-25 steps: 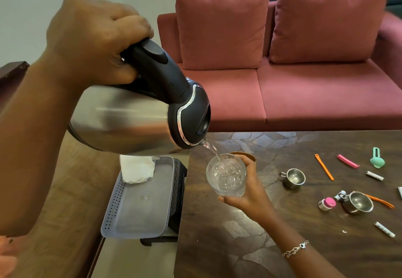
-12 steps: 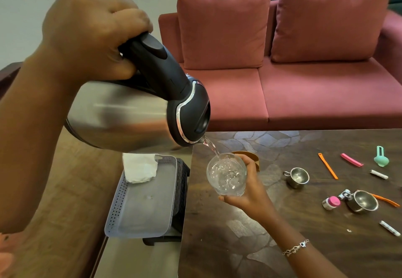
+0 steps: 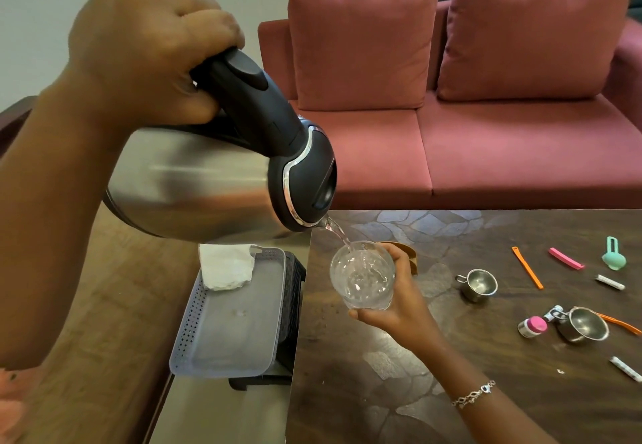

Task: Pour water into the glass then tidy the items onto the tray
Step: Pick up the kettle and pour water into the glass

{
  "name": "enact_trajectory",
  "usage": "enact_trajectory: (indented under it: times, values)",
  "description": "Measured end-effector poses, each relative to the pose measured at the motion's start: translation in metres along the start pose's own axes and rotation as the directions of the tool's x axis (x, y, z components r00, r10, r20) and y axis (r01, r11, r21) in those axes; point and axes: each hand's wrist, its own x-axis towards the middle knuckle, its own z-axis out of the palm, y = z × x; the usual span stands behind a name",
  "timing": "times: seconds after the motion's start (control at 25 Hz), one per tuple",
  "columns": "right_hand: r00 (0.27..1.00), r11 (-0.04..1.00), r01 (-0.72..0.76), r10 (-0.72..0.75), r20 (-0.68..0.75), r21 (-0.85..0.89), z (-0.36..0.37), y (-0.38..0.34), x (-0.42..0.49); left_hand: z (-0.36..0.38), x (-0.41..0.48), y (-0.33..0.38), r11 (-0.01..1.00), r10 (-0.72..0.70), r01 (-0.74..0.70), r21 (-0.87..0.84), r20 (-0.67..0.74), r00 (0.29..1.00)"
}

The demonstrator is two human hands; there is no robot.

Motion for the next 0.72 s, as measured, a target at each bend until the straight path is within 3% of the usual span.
enact_trajectory:
  times: [0.12,0.32,0.72]
  values:
    - [1.000,1.000,0.017,-0.017,0.001,0.018,-0.001,-0.003,0.002,0.001,-0.003,-0.002,1.000,-0.007,0.007,0.008,-0.032,0.999]
    - [0.999,0.999,0.048,-0.048,-0.005,0.009,-0.002,-0.010,0.003,0.014,-0.018,0.000,1.000,-0.020,0.020,-0.004,-0.220,0.975]
    - [0.998,0.998,0.066,-0.066,0.018,0.015,0.003,-0.015,0.000,0.047,-0.064,0.004,0.895,-0.429,0.371,-0.248,-0.248,0.869]
